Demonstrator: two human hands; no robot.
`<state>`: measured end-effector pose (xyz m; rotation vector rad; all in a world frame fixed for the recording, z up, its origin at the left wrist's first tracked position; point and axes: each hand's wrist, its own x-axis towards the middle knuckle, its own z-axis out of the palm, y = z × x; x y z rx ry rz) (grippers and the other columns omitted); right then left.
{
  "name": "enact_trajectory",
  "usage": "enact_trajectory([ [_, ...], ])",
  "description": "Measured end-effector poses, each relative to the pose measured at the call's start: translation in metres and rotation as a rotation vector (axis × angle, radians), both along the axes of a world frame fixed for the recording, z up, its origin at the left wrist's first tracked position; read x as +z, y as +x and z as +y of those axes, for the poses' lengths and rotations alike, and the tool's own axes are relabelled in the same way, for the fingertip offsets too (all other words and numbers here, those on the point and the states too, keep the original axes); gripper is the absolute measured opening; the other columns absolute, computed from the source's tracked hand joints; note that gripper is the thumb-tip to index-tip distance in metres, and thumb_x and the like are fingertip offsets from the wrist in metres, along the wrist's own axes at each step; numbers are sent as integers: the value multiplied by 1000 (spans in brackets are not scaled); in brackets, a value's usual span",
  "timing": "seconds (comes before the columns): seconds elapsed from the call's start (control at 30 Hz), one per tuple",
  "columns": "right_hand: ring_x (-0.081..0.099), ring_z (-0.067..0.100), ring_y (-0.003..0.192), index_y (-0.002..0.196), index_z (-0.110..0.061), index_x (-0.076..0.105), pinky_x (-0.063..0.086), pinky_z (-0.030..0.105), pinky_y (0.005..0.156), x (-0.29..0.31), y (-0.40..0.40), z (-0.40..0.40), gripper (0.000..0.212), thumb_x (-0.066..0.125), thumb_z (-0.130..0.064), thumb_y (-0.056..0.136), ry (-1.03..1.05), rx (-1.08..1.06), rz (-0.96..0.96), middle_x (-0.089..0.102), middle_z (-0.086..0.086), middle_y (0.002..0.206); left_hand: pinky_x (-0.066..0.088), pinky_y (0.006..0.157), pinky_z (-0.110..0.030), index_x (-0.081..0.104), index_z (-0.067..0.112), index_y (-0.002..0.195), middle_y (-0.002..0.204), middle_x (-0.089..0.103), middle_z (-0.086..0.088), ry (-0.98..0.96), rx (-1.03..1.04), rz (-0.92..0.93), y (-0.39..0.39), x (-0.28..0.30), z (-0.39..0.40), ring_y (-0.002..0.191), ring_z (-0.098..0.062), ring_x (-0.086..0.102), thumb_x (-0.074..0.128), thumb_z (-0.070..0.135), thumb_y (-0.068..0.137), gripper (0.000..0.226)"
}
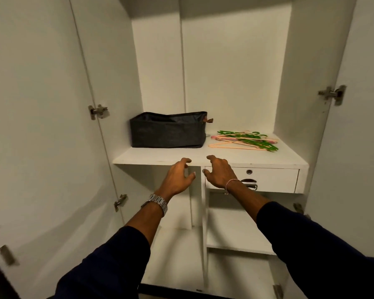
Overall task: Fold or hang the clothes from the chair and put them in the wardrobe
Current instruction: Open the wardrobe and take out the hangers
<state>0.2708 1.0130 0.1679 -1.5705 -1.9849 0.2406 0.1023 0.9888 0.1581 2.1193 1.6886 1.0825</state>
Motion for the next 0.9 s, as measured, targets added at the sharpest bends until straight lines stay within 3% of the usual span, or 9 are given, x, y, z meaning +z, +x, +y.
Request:
enact_trajectory([
  [0.3,41,33,139,151,-11,37,38,41,110,5,48,79,64,64,-32,97,-69,-153,-72,48,15,149,52,98,-45,46,18,142,135,58,-12,-77,-159,-20,38,-3,118,120,-28,57,66,31,95,53],
  [0.5,51,33,129,147,-8,42,41,39,106,0,83,134,65,67,-35,94,-146,-282,117,54,17,142,54,95,-42,46,17,140,131,60,-12,-176,-223,-183,54,-3,191,114,-26,60,67,33,94,53],
  [0.6,52,32,129,147,-9,41,46,44,105,-5,95,153,68,70,-37,92,-229,-329,307,51,17,145,50,89,-32,46,16,140,135,59,-14,-281,-263,-270,64,-11,221,115,-26,60,67,28,95,51],
  [0.73,57,31,123,144,-10,44,48,50,104,-24,118,192,77,73,-50,86,-314,-373,589,54,14,140,44,94,-30,45,13,141,141,54,-16,-394,-283,-285,81,-22,261,126,-29,55,66,24,96,51],
  [0.83,60,24,100,123,-10,56,50,55,101,-34,132,222,59,72,-52,85,-362,-407,961,59,10,117,47,100,-34,47,11,138,138,56,-17,-478,-257,-410,99,-34,295,120,-29,59,67,24,95,49],
  [0.9,56,25,96,125,-5,55,49,48,103,-32,140,235,63,64,-57,90,-380,-381,1283,58,9,112,50,103,-40,49,5,137,135,57,-20,-552,-234,-598,111,-37,317,116,-29,62,67,18,95,47],
])
